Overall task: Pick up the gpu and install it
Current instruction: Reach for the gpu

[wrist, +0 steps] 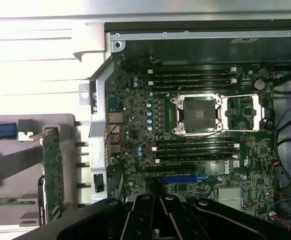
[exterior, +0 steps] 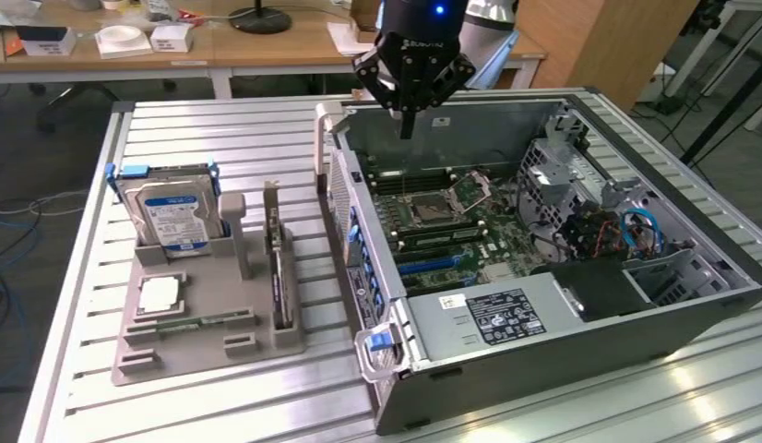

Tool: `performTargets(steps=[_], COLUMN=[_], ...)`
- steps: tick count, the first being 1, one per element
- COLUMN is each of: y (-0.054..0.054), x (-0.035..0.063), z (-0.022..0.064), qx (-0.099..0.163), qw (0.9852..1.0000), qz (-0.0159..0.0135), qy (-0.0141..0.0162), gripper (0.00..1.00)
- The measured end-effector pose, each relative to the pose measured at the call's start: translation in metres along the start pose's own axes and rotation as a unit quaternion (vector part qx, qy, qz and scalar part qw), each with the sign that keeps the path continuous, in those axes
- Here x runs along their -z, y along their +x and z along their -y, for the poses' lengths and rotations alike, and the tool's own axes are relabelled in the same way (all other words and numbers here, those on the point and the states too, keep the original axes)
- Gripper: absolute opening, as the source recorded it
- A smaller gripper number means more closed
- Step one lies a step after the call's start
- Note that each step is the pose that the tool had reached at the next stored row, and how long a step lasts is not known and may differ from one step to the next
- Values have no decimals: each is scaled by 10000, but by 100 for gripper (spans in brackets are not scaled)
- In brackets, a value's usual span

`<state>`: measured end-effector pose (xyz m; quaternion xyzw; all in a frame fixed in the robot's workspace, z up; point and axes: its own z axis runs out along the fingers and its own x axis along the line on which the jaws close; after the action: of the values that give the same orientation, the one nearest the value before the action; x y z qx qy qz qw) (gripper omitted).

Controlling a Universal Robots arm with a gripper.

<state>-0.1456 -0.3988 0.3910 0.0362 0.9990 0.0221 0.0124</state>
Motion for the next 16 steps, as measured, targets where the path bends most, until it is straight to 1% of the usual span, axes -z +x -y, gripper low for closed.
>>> performTargets(steps=[7,16], y=[51,81], x=[-6,-10], z=[4,6], qx=[0,0], qw=[10000,10000], qz=[0,-2], qy=[0,1], gripper=[11,11])
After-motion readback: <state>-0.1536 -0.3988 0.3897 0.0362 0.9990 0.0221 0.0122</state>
